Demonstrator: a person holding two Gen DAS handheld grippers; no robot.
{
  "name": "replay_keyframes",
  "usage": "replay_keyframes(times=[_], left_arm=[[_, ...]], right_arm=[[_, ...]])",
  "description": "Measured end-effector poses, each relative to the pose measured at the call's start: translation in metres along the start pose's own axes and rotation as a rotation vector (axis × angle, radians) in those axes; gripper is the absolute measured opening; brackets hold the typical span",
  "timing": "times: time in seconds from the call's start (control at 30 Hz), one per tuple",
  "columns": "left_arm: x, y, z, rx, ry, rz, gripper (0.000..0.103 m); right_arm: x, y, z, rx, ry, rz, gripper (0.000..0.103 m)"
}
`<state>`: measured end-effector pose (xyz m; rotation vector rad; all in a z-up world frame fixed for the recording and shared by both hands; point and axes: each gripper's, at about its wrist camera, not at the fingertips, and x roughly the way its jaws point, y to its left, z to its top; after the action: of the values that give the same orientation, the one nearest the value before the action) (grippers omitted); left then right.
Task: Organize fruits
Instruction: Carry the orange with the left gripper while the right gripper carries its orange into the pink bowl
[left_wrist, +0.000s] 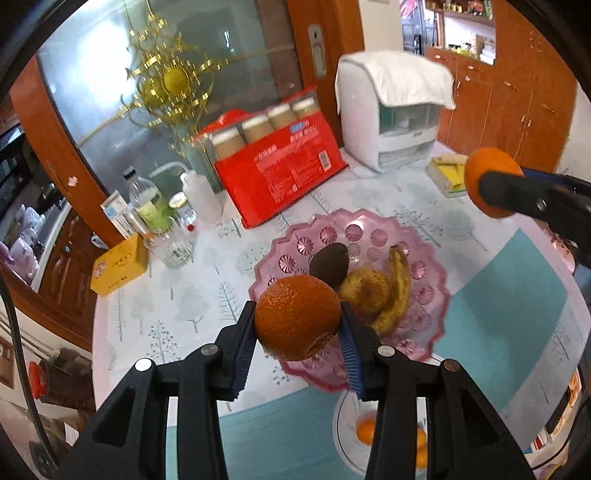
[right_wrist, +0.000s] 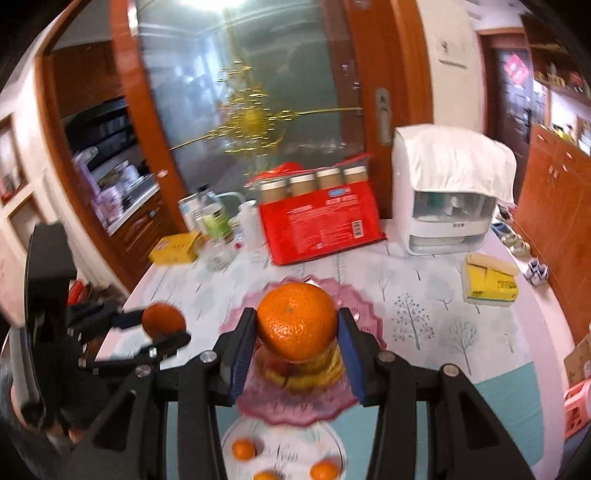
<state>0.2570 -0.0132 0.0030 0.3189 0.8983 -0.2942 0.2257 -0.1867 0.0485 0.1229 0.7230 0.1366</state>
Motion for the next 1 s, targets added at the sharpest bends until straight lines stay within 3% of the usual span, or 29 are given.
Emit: replay_keyframes(times=[0.27, 0.47, 1.0], left_arm=[[0.106, -0.002, 0.002, -0.028, 0.164, 0.020, 0.041], [0.154, -0.001, -0.006, -0.049, 0.237, 0.031, 0.041], [0.183, -0.005, -0.005, -0.045, 0.257, 0.068, 0.042]], right_arm=[[0.102, -0.014, -0.016, 0.049, 0.070, -0.091, 0.044], [0.144, -0.030, -0.031, 0.085, 0.128, -0.109, 0.044], [0.176, -0.027, -0.047, -0.016, 0.169, -0.204, 0.047]])
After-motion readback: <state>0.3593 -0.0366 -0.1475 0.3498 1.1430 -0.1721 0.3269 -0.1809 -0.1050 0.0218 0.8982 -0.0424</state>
